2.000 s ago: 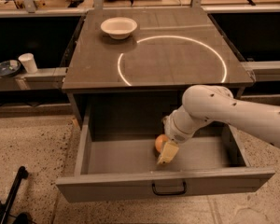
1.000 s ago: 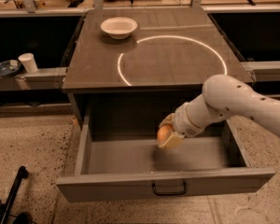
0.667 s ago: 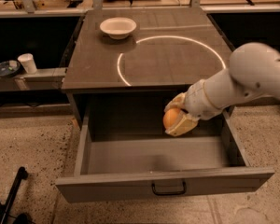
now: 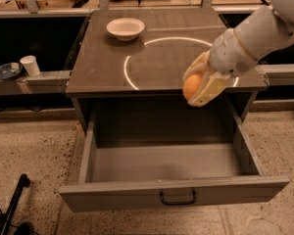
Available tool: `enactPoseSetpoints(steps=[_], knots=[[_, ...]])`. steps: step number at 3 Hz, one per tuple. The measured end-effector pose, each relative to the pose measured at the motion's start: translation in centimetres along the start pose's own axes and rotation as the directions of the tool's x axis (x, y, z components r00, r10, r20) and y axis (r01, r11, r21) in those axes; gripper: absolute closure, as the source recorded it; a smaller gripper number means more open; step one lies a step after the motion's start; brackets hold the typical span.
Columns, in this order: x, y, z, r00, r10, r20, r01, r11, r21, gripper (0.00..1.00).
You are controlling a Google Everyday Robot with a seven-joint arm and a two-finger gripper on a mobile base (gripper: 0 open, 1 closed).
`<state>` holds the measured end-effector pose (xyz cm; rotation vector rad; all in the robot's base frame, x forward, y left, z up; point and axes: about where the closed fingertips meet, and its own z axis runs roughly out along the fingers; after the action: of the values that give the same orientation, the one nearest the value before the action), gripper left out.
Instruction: Pick orange from top drawer and place on counter
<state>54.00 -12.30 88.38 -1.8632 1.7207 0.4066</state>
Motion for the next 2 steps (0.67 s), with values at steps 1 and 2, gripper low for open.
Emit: enactPoseSetpoints(steps=[1,2], knots=[[-1.3,-6.3,-1.2,0.983,0.157,0.095,-0.158,0.9875,0.001,1.00],[-2.9,-12.6,-1.4,0.935,0.284,0.210,-0.305,0.9492,0.076,1.00]])
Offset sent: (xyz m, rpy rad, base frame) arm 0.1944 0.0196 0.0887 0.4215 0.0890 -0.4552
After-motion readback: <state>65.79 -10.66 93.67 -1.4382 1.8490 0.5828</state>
